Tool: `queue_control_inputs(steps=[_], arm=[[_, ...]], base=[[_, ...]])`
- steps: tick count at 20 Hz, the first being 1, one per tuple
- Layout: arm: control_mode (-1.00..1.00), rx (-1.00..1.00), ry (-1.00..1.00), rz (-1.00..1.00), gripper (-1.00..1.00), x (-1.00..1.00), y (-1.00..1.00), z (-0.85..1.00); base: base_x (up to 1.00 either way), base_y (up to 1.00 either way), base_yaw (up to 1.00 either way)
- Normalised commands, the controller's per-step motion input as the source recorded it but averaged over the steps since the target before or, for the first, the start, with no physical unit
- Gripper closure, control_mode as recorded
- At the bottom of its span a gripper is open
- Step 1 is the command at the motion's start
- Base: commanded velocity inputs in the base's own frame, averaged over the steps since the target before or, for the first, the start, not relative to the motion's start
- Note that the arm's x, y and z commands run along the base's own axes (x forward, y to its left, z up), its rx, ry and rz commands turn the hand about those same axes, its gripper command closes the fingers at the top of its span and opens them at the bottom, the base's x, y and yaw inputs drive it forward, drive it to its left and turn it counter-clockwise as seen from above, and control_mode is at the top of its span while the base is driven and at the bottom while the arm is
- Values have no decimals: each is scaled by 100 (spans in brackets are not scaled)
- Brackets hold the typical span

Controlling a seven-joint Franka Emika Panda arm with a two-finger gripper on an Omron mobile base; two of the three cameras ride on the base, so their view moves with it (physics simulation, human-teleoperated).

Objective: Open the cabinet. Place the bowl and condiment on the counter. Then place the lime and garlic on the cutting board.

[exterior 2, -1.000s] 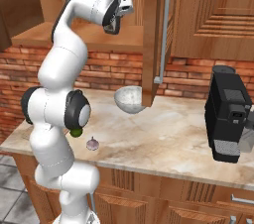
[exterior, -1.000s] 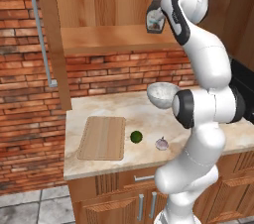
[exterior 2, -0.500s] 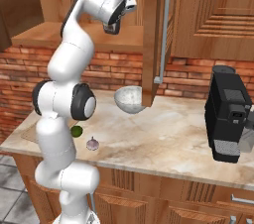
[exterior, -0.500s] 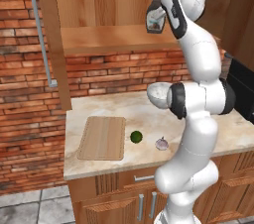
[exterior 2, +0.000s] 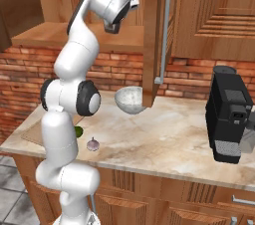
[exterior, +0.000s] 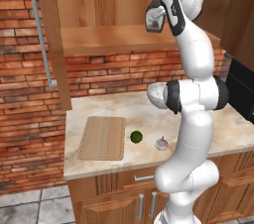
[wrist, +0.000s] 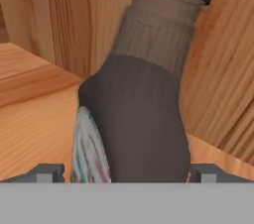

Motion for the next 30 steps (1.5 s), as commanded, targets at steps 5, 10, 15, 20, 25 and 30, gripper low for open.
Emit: queue_control_inputs(steps=[5, 10, 15, 20, 25, 30], arm=[[-100, 1, 0, 12, -100, 5, 7, -24], [-100, 0, 0, 9, 100, 0, 22, -38], [-100, 0, 0, -1, 100, -25, 36, -10], [-100, 0, 0, -17, 100, -72, 29, -7], [-100, 0, -3, -36, 100, -100, -19, -21], [-100, 0, -5, -40, 100, -100, -24, -27]], base=[[0, 0, 0], [0, 0, 0], [0, 0, 0], [0, 0, 0], [0, 0, 0], [0, 0, 0]])
